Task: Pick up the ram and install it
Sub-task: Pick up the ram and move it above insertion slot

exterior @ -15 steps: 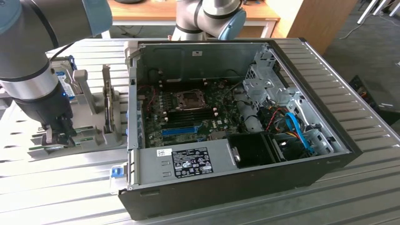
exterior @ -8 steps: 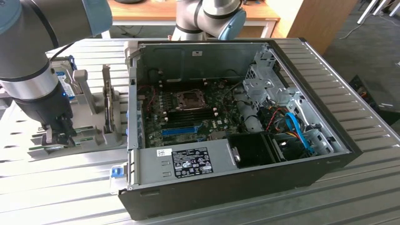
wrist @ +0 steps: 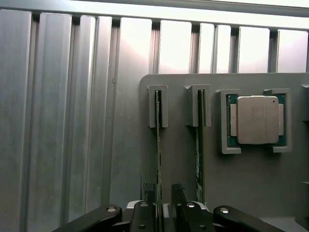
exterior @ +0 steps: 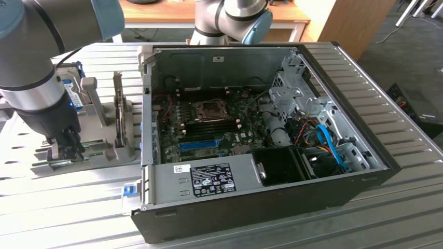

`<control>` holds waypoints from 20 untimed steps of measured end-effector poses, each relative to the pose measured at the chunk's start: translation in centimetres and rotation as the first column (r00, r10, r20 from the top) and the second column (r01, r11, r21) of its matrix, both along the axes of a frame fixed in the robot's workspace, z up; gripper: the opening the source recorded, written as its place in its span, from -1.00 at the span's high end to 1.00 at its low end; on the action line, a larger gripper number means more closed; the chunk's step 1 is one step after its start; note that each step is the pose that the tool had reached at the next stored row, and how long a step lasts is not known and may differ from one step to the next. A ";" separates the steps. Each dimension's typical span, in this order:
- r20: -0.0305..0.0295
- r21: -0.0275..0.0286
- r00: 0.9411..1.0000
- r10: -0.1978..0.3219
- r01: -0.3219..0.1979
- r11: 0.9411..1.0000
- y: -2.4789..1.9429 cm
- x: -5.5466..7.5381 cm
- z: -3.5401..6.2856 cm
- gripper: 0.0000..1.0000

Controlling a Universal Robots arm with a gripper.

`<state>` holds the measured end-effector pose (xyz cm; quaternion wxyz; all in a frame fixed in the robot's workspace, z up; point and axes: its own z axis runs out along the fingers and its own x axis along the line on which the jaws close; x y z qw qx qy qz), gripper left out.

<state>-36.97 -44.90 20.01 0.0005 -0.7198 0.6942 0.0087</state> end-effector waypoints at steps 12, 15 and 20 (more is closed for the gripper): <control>0.000 0.000 1.000 0.000 0.000 1.000 0.00 0.0 0.00 0.45; 0.000 0.000 1.000 0.000 0.000 1.000 0.00 0.0 0.09 0.45; 0.000 0.000 1.000 0.000 0.000 1.000 -0.01 0.0 0.12 0.45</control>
